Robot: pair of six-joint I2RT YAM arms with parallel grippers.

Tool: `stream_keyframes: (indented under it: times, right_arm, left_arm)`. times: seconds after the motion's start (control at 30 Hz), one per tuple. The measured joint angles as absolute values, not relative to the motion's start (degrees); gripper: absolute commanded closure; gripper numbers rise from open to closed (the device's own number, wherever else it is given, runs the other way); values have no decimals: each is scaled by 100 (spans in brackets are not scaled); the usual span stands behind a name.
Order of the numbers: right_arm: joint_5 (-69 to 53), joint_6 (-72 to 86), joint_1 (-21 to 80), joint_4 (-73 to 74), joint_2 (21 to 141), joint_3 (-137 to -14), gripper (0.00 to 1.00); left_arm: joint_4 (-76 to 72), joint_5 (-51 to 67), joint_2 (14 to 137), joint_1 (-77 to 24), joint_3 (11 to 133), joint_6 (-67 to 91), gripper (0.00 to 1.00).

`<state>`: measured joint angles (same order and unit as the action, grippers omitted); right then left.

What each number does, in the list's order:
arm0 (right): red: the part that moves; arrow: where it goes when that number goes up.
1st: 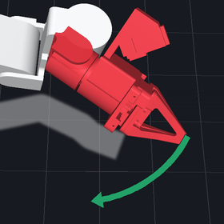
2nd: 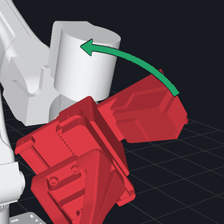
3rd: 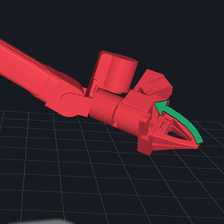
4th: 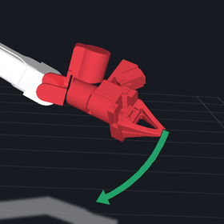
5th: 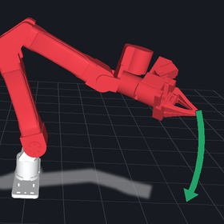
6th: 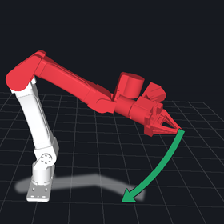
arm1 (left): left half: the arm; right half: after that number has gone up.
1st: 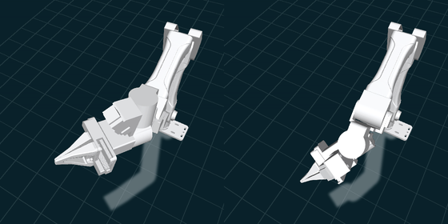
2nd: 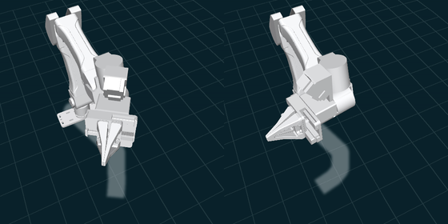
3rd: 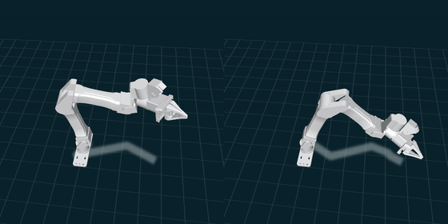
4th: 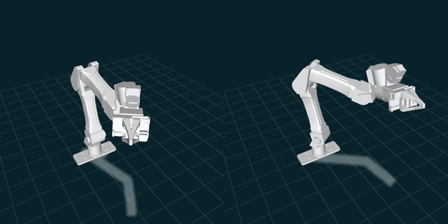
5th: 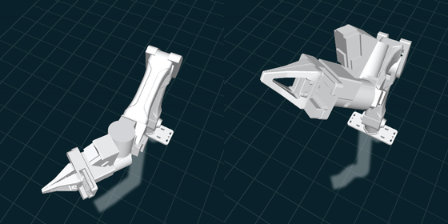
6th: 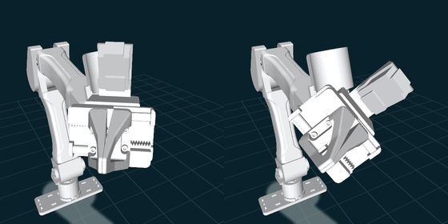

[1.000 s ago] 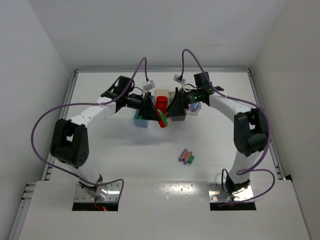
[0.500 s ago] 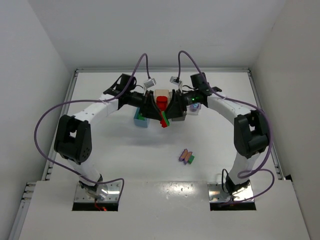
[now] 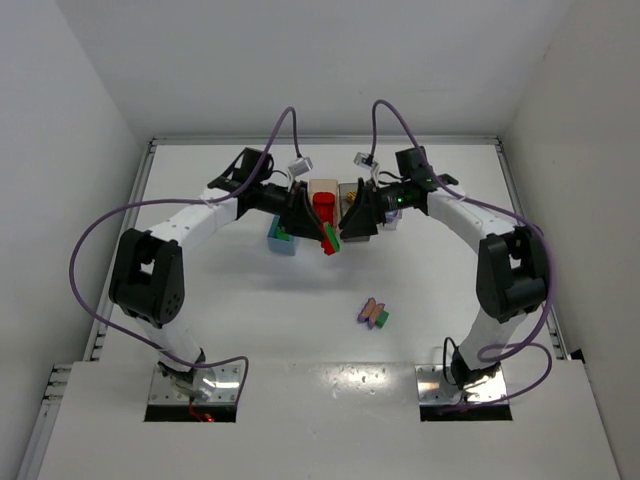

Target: Sort the legos into containers by color

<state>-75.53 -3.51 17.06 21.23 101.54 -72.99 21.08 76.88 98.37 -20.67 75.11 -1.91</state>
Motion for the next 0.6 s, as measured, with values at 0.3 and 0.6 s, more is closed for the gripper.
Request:
stream_keyframes:
  times: [0.3, 0.6]
  right_arm:
    - [-7599, -360, 1511, 2174, 10075, -7227, 19]
    - [-7655, -342, 1841, 2193, 10075, -7229, 16]
  left_arm:
    - [2091, 7642, 9837, -2067, 7461, -248, 86]
    - [2088, 7647, 9850, -2067, 7485, -252, 86]
